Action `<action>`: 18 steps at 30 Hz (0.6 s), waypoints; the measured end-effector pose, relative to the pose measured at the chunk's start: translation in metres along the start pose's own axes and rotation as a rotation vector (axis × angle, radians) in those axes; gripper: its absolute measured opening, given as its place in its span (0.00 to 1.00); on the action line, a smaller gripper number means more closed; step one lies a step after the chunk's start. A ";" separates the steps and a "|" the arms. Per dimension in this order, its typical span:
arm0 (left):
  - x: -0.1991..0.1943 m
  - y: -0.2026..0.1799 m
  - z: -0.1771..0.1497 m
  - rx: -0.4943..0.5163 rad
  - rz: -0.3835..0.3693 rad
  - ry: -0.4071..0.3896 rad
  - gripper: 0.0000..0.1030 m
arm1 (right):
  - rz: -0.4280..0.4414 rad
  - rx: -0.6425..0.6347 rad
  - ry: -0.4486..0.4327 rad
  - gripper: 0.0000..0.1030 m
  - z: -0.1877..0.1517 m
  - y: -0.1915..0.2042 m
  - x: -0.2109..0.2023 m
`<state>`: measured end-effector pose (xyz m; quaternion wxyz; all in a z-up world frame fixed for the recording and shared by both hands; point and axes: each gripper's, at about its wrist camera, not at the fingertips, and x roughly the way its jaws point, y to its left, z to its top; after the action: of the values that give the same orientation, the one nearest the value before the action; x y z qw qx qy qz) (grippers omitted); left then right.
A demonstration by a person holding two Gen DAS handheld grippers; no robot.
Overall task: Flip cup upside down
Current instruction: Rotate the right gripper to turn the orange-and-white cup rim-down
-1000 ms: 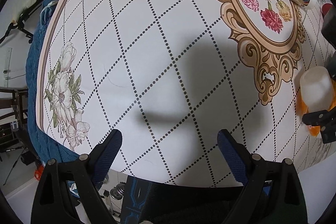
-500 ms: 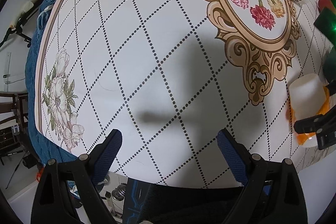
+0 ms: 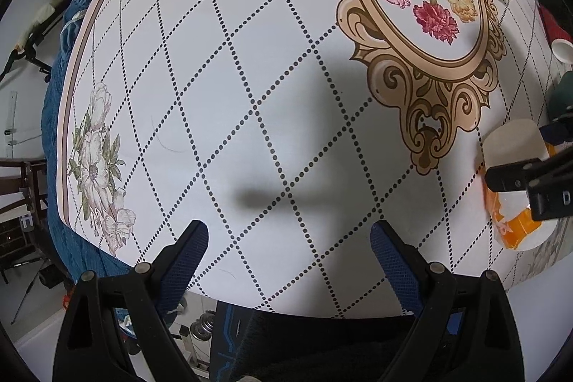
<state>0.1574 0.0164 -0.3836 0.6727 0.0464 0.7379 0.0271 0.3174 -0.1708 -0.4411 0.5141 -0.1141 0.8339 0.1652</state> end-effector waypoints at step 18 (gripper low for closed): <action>-0.005 0.006 0.027 -0.072 -0.013 0.010 0.90 | 0.113 0.314 -0.667 0.68 -0.073 -0.044 -0.079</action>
<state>0.1844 0.0216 -0.3809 0.6705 0.0172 0.7400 0.0493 0.3085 -0.2387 -0.3474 0.7588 0.0725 0.6408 0.0916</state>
